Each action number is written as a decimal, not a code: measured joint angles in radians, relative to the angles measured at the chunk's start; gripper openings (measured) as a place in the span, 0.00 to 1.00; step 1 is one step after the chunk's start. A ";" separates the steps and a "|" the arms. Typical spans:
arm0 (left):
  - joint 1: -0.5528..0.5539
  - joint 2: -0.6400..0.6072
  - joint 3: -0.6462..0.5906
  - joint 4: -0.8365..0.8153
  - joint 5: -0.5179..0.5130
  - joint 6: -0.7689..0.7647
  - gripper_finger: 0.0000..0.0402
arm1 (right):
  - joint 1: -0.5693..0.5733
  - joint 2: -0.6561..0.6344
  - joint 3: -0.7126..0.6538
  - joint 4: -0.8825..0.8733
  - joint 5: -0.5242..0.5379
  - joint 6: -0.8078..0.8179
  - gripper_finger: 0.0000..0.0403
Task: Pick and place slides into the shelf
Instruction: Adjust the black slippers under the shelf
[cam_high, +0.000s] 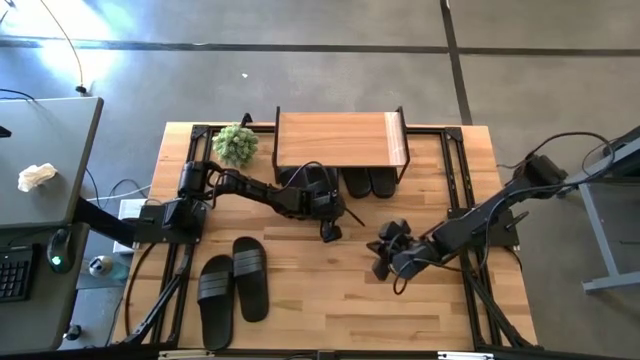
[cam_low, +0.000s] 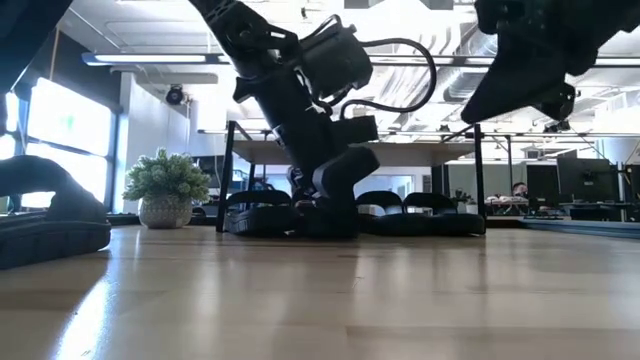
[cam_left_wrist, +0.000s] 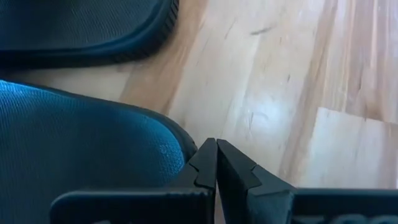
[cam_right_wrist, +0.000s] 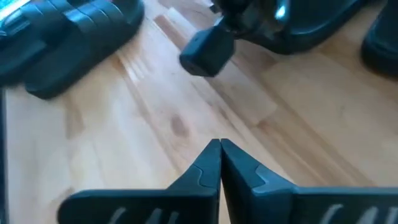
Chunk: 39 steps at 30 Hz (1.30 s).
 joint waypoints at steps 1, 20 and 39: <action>0.004 0.000 0.000 0.008 0.000 0.002 0.00 | 0.006 0.001 0.001 -0.012 0.006 0.013 0.00; 0.062 0.000 0.001 0.029 -0.014 0.030 0.00 | 0.036 0.028 0.000 -0.054 0.022 0.068 0.00; 0.038 -0.010 0.007 0.029 0.111 0.024 0.05 | 0.036 0.028 0.000 -0.068 0.032 0.058 0.00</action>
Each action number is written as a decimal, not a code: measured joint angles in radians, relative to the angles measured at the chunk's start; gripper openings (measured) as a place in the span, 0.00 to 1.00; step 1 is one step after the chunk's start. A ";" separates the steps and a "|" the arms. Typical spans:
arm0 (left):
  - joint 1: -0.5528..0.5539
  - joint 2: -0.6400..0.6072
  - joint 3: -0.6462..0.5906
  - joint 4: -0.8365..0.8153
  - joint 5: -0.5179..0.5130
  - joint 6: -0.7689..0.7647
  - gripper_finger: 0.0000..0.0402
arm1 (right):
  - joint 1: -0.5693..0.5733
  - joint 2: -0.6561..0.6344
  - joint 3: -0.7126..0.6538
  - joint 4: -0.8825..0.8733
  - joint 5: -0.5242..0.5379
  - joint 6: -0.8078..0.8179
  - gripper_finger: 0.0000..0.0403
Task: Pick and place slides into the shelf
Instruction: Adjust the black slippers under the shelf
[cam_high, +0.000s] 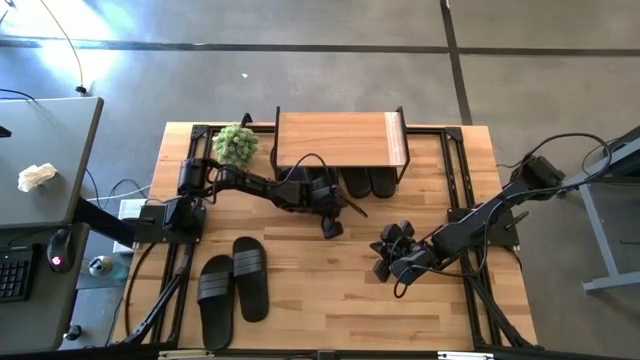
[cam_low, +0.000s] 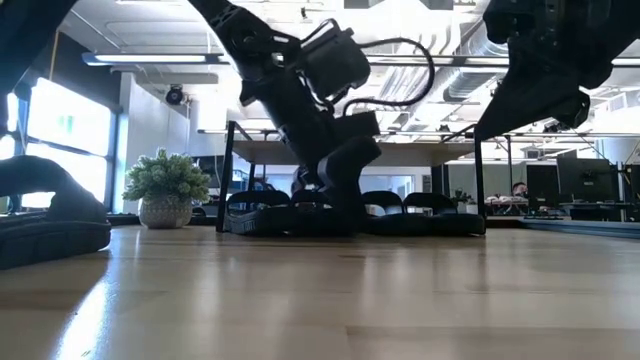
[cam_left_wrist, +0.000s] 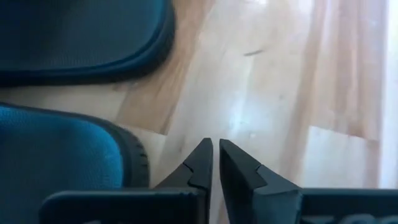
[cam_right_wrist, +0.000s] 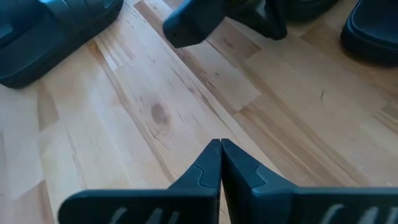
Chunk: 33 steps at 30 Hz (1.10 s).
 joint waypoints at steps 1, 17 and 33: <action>-0.005 -0.006 0.006 -0.014 0.002 0.002 0.06 | 0.000 0.000 0.000 -0.003 0.000 -0.001 0.00; -0.098 -0.028 0.382 -0.664 -0.035 0.031 0.24 | 0.000 0.000 0.000 -0.009 0.007 -0.027 0.00; -0.299 -0.087 0.306 -1.023 -0.252 -0.233 0.24 | 0.002 0.000 0.000 0.021 -0.060 -0.124 0.00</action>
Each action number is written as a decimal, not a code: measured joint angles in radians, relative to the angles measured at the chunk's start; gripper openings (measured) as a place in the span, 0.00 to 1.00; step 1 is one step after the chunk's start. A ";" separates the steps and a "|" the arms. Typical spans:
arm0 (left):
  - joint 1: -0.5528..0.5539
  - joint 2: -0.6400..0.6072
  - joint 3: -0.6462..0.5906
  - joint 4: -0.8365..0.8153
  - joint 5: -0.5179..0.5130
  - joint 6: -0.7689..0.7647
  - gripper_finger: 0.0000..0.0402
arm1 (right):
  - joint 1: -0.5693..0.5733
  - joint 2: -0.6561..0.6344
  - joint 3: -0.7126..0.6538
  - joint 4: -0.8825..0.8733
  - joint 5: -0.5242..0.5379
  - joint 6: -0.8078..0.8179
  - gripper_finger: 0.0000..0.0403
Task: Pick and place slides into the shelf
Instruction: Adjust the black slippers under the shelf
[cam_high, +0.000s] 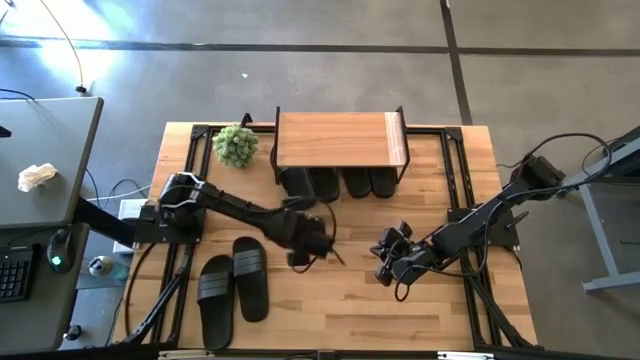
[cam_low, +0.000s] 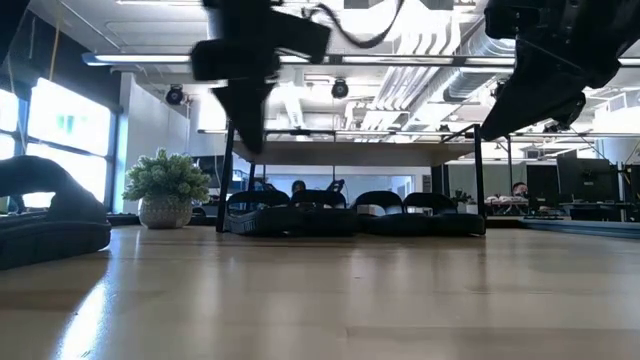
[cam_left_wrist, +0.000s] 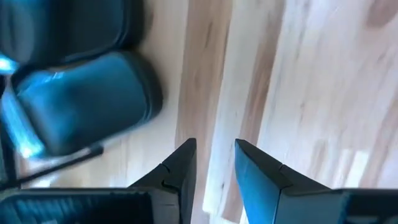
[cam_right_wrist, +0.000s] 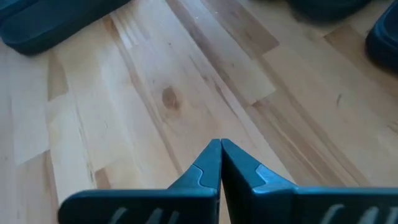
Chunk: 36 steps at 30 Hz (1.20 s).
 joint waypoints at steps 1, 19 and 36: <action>-0.010 -0.012 -0.027 0.011 -0.019 -0.029 0.24 | 0.000 0.000 0.000 0.000 -0.007 0.000 0.00; 0.056 -0.050 -0.207 0.381 0.070 0.020 0.24 | -0.009 0.000 0.000 -0.006 -0.015 0.128 0.00; 0.105 -0.037 -0.206 0.382 0.039 -0.012 0.63 | -0.037 -0.001 0.000 -0.057 -0.165 0.105 0.00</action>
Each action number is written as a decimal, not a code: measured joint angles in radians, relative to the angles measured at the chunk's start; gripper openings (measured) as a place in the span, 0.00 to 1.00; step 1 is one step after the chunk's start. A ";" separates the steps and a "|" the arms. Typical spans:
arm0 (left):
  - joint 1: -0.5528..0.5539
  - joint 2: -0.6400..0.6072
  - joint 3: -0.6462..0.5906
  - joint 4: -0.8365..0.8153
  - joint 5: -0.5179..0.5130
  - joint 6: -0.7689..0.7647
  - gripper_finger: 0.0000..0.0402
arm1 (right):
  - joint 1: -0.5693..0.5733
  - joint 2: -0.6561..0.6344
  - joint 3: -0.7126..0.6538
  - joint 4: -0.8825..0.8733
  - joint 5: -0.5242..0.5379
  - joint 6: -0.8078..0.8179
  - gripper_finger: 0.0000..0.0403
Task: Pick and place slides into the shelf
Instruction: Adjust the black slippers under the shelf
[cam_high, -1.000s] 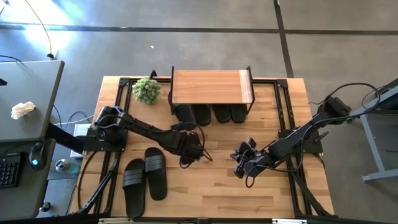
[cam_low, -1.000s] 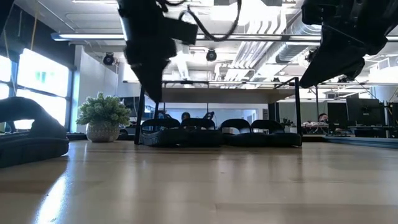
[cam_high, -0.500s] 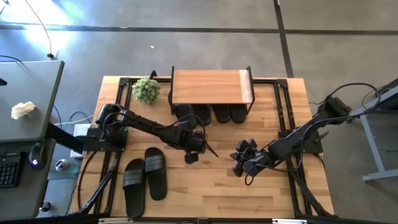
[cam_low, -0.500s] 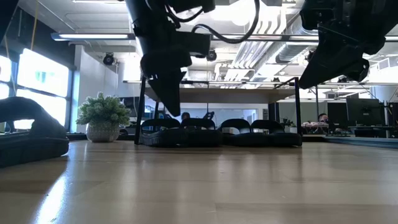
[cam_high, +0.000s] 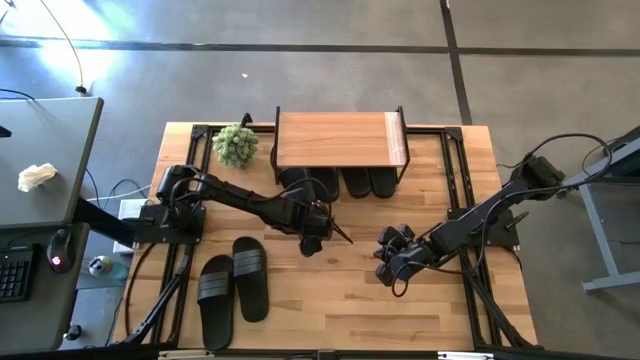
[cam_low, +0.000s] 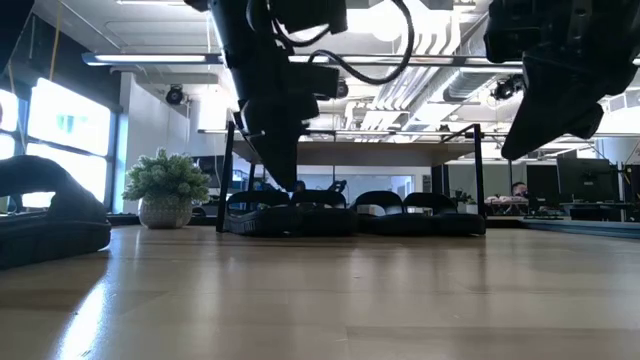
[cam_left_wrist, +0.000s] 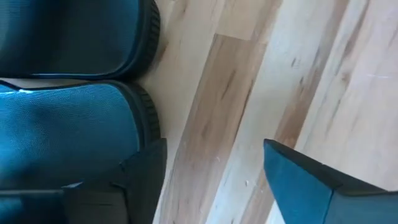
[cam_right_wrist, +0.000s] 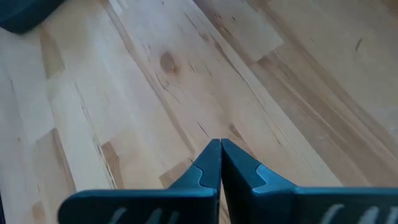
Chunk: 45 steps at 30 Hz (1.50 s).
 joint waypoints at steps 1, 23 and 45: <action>0.000 0.009 0.000 0.000 0.000 0.001 0.64 | 0.000 0.000 0.000 -0.003 -0.006 0.000 0.00; 0.000 0.142 0.000 -0.003 -0.056 0.007 0.62 | 0.000 0.000 0.000 -0.028 -0.037 0.019 0.00; 0.045 0.158 0.002 0.019 -0.018 0.012 0.42 | 0.000 0.000 0.000 -0.055 -0.024 0.018 0.00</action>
